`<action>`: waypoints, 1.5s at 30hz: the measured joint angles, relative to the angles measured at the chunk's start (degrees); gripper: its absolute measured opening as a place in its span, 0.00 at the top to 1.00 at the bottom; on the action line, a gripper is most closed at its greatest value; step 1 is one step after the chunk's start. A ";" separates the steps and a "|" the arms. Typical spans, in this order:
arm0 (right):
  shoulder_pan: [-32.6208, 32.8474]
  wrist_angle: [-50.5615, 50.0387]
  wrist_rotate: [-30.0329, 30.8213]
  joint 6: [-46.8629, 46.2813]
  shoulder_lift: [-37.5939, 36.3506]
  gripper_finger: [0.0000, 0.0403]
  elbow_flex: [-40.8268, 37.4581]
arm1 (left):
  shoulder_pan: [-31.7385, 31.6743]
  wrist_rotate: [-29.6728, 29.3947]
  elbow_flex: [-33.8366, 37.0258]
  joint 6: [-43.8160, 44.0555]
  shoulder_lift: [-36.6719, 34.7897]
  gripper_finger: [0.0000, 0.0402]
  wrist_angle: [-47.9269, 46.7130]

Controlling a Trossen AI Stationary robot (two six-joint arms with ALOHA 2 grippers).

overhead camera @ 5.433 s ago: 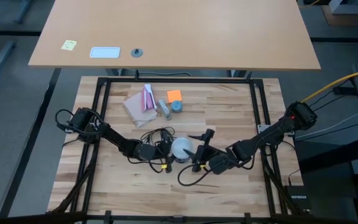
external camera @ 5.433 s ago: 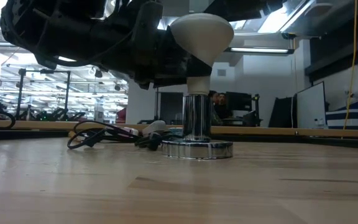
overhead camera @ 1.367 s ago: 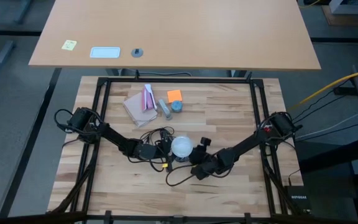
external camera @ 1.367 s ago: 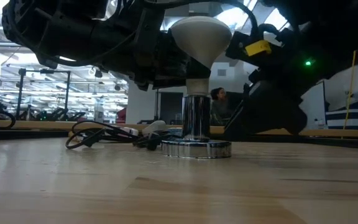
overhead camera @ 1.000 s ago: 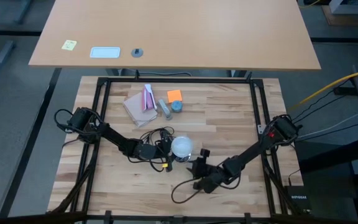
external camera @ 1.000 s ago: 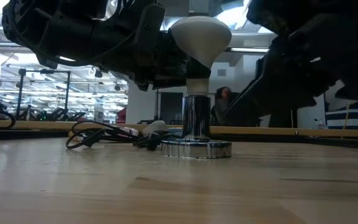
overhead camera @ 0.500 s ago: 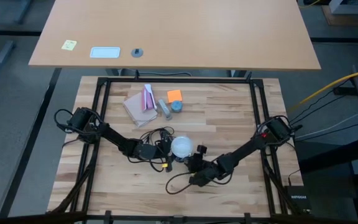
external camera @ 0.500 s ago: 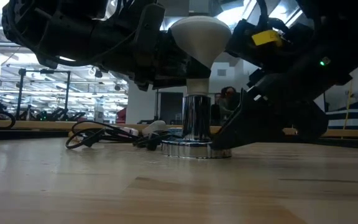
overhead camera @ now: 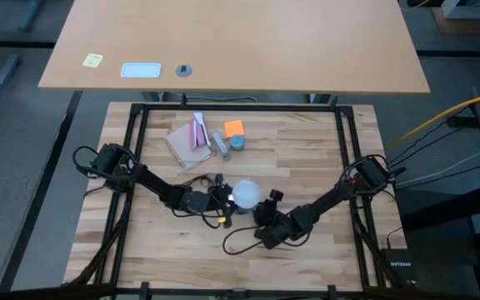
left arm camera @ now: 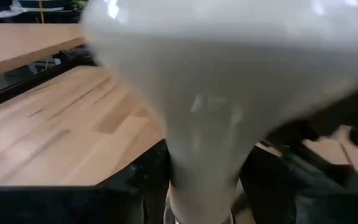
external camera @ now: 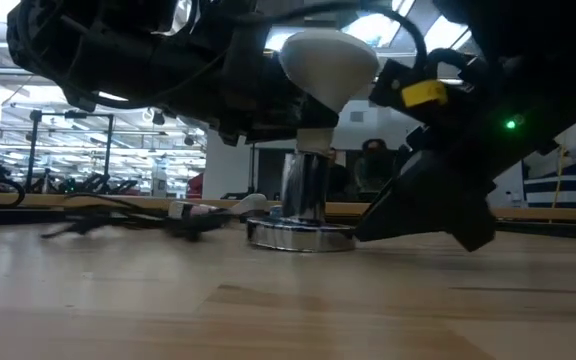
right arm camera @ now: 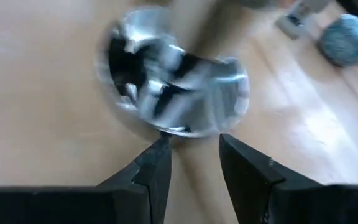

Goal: Screw lightbulb
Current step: Insert the white lightbulb into the silver lamp

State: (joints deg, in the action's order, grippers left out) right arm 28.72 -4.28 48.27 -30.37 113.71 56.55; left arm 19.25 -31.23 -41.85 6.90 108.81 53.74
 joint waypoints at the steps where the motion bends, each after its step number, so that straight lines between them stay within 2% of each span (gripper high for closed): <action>1: -0.37 -0.27 0.77 -0.02 0.04 0.66 -0.04 | 0.00 0.60 -0.02 0.20 0.00 0.59 -0.34; 8: -1.07 -0.26 1.33 0.19 0.04 0.66 -0.06 | 0.04 0.41 0.04 0.35 0.04 0.59 -0.10; 14: 0.88 -0.46 0.81 0.16 -0.66 0.66 -0.05 | -0.07 0.16 0.01 0.14 0.04 0.59 -0.18; 26: 2.61 -11.48 14.49 1.01 -11.24 0.66 0.05 | -0.11 -0.30 0.02 -3.03 0.04 0.59 0.75; 34: 2.61 -7.99 19.70 7.05 -13.49 0.66 0.07 | -0.11 -0.51 0.02 -2.89 0.04 0.59 0.85; 40: 2.61 -1.14 19.72 14.30 -13.60 0.66 0.07 | -0.11 -0.47 0.02 -2.86 0.04 0.59 0.96; 45: 2.29 -0.04 18.25 15.85 -13.60 0.66 0.07 | -0.11 -0.47 0.00 -2.84 0.04 0.59 0.94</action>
State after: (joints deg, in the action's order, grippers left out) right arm 31.01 -4.33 66.51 -14.52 100.12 56.62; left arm 19.14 -31.70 -41.85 4.05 108.86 54.68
